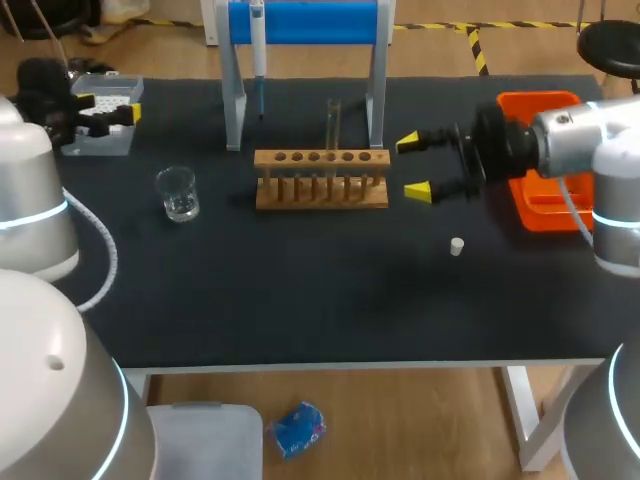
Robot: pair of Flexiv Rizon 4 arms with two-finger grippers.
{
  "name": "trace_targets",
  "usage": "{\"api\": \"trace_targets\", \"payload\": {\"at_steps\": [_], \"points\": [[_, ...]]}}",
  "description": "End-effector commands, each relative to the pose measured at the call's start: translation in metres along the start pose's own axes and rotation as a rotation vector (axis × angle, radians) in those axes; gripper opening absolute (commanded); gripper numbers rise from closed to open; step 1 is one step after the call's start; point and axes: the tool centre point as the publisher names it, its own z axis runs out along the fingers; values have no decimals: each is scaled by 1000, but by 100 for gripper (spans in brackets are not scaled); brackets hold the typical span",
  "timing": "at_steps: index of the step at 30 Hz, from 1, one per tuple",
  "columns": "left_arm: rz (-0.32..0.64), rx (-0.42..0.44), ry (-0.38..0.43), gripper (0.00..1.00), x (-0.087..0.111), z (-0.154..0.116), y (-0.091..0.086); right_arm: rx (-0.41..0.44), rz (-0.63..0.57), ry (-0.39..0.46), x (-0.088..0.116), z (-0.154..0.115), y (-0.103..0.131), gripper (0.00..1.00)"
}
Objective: Invert the test tube, pick up the pipette, mount the tip to pipette, aspirate from beaker and dispense into the tube, eject the tip, return the pipette, and cap with the stopper.
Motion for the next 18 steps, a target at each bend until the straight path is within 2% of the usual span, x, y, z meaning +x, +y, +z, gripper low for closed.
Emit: {"api": "trace_targets", "payload": {"at_steps": [1,10,12,18], "points": [[-12,34,-11,100,-18,15,5,-27,6,-51,31,0,-4,100],[-78,49,-70,100,-41,28,9,-64,11,-25,49,5,-12,100],[-78,49,-70,100,-41,28,9,-62,-19,7,52,6,-12,100],[-78,49,-70,100,-41,28,9,-62,-19,7,52,6,-12,100]]}}
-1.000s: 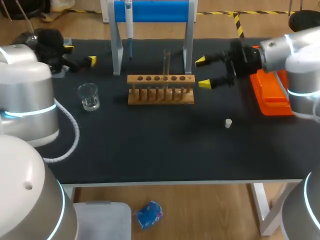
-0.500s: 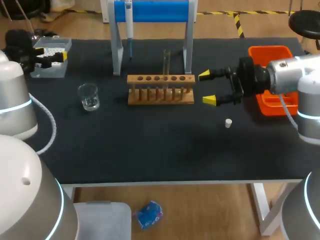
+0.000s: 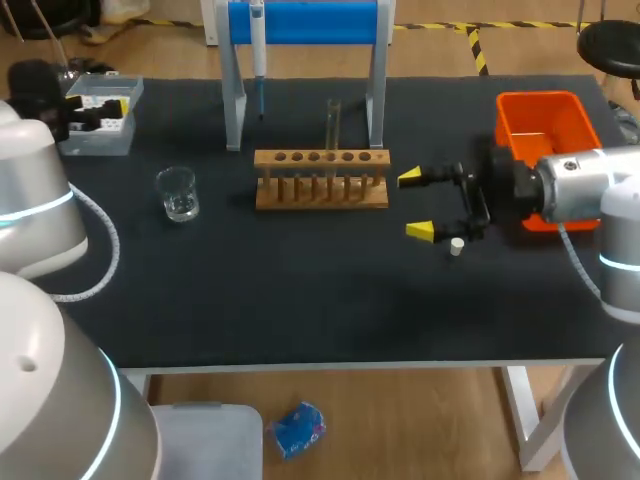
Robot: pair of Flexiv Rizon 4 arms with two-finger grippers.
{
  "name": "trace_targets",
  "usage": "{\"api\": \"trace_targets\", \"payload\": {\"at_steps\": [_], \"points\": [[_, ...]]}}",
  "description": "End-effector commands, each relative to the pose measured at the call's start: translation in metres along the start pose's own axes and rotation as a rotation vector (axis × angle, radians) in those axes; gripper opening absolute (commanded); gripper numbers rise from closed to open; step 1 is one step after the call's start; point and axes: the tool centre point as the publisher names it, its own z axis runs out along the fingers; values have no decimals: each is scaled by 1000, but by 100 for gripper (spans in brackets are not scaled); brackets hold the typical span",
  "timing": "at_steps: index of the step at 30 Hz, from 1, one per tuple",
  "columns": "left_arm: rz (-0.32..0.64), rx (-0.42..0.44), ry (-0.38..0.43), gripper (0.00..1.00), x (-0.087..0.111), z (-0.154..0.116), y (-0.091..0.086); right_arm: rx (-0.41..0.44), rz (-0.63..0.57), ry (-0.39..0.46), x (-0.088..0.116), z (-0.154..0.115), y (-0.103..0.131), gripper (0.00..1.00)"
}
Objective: Invert the test tube, pick up the pipette, mount the tip to pipette, aspirate from beaker and dispense into the tube, eject the tip, return the pipette, and cap with the stopper.
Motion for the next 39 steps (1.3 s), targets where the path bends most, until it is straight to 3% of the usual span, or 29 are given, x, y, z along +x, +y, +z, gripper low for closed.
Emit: {"api": "trace_targets", "payload": {"at_steps": [1,8,10,12,18,23,33,36,38,39], "points": [[0,19,-6,100,1,2,3,-1,0,8,-2,-1,-1,100],[0,19,-6,100,1,2,3,-1,0,8,-2,-1,-1,100],[72,6,-42,100,-12,5,3,-1,0,8,-2,-1,-1,100],[53,18,-43,100,-21,7,-3,-1,0,8,-2,-1,-1,100],[144,-67,-56,100,-50,26,-8,-1,0,8,-2,-1,-1,100],[171,-161,-40,100,-69,48,1,-1,0,8,-2,-1,-1,100],[165,-219,-63,100,-103,89,7,-1,0,8,-2,-1,-1,100],[163,-219,-65,91,-109,98,9,-1,0,8,-2,-1,-1,100],[162,-217,-67,80,-113,104,10,-1,0,8,-2,-1,-1,100],[163,-217,-68,70,-115,107,11,-1,0,8,-2,-1,-1,100]]}}
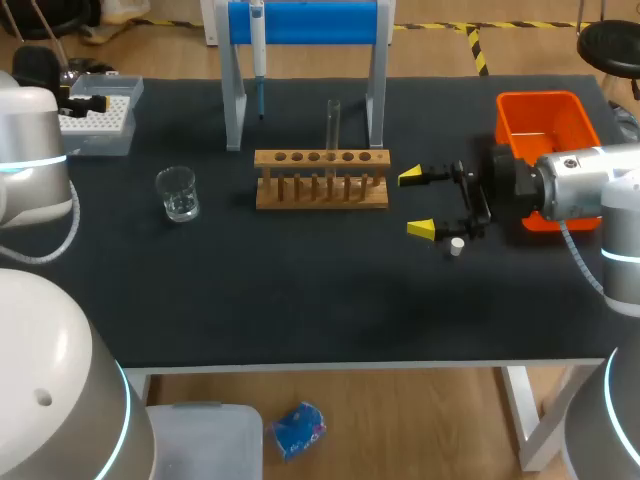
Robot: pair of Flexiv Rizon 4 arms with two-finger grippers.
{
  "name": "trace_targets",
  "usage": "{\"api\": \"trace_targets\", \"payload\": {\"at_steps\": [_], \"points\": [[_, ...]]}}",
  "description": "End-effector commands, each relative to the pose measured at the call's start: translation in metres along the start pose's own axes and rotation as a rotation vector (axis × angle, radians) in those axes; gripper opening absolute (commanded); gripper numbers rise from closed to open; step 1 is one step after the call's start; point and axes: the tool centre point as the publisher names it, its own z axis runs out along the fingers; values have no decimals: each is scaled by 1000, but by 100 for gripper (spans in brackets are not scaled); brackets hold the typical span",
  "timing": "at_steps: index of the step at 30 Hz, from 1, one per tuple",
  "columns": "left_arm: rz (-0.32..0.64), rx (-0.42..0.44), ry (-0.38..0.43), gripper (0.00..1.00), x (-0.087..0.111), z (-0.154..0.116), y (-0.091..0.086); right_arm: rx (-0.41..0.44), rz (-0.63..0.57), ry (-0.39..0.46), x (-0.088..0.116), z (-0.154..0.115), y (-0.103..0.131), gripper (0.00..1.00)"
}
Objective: Invert the test tube, pick up the pipette, mount the tip to pipette, aspirate from beaker and dispense into the tube, eject the tip, return the pipette, and cap with the stopper.
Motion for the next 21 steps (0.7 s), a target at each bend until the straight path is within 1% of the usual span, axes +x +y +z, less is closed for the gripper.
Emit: {"api": "trace_targets", "payload": {"at_steps": [1,2,4,6,7,13,16,18,21], "points": [[0,-50,3,69,-9,28,-2,0,0,1,0,0,0,100],[2,-49,2,68,-10,31,-1,0,0,1,0,0,0,100],[6,-49,-3,69,-12,35,-1,0,0,1,0,0,0,100],[5,-49,-4,67,-14,40,0,0,0,1,0,0,0,100],[5,-50,-5,64,-15,42,1,0,0,1,0,0,0,100],[6,-45,-12,61,-23,53,6,0,0,1,0,0,0,100],[4,-43,-16,56,-26,58,8,0,0,1,0,0,0,100],[-2,-36,-19,49,-29,60,8,0,0,1,0,0,0,100],[-3,-36,-20,48,-31,64,8,0,0,1,0,0,0,100]]}}
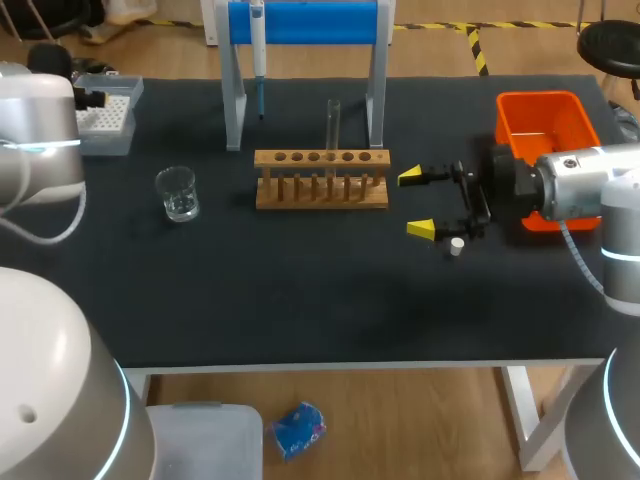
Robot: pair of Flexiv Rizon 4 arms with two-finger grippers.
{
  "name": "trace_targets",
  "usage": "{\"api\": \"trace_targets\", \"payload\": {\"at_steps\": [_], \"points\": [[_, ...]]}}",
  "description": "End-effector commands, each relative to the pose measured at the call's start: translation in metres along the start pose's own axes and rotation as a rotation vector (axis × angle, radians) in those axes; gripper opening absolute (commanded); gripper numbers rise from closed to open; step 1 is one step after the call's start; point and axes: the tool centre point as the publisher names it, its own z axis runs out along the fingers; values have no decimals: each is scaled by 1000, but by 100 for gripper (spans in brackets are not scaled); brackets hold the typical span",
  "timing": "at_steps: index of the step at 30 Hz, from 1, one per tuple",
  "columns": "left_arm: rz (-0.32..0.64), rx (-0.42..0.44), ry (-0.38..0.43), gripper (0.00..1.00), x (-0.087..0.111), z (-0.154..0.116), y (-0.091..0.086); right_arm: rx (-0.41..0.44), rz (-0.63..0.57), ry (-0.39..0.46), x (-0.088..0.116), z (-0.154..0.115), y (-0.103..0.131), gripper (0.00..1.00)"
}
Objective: Invert the test tube, pick up the pipette, mount the tip to pipette, aspirate from beaker and dispense into the tube, eject the tip, return the pipette, and cap with the stopper.
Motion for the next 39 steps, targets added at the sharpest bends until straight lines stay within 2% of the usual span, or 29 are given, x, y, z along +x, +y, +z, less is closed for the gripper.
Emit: {"api": "trace_targets", "payload": {"at_steps": [1,3,6,12,14,23,39], "points": [[2,11,-1,48,-5,12,2,0,0,0,1,0,0,100],[1,13,-1,47,-5,13,2,0,0,0,1,0,0,100],[2,10,-2,38,-5,15,3,0,0,0,1,0,0,100],[2,3,-7,35,-7,17,4,0,0,0,1,0,0,100],[2,2,-8,29,-7,18,4,0,0,0,1,0,0,100],[-2,-2,-1,22,-6,20,5,0,0,0,1,0,0,100],[16,15,-42,24,-10,27,6,0,0,0,1,0,0,100]]}}
